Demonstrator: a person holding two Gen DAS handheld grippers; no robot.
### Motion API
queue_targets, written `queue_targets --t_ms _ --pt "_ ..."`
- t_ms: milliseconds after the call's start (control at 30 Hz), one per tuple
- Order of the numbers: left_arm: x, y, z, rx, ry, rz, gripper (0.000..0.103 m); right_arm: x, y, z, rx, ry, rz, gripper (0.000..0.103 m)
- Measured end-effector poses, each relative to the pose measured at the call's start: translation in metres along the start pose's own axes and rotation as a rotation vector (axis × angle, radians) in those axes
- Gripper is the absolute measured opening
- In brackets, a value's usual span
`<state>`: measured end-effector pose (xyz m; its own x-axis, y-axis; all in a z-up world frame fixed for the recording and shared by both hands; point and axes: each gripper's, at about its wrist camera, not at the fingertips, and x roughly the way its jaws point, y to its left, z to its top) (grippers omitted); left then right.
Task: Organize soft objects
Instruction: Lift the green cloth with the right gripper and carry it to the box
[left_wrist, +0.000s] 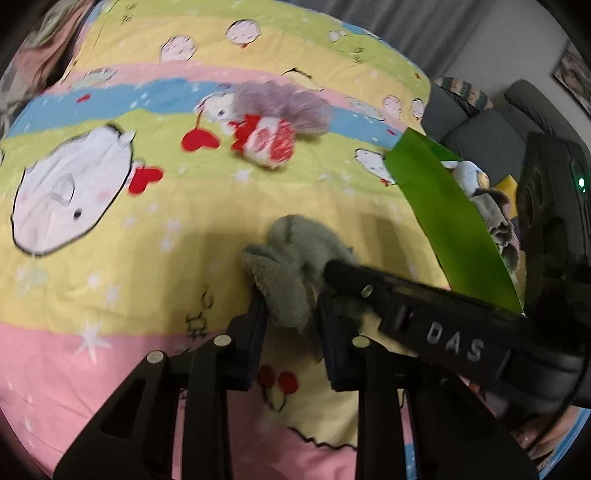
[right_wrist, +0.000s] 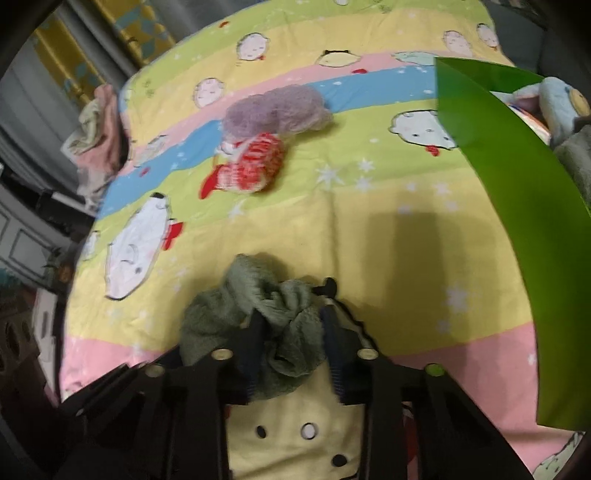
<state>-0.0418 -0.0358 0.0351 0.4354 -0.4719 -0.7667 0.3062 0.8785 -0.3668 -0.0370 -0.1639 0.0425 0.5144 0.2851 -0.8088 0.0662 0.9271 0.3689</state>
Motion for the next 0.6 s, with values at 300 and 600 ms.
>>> queue_targets --t_ms 300,600 --pt "-0.007 -0.044 0.019 0.091 -0.069 0.001 0.023 -0.042 -0.015 0.015 0.034 -0.101 0.033 0.021" --pt "-0.015 -0.118 0.051 0.218 -0.163 -0.065 0.022 -0.112 -0.058 0.033 0.094 -0.319 -0.015 0.021"
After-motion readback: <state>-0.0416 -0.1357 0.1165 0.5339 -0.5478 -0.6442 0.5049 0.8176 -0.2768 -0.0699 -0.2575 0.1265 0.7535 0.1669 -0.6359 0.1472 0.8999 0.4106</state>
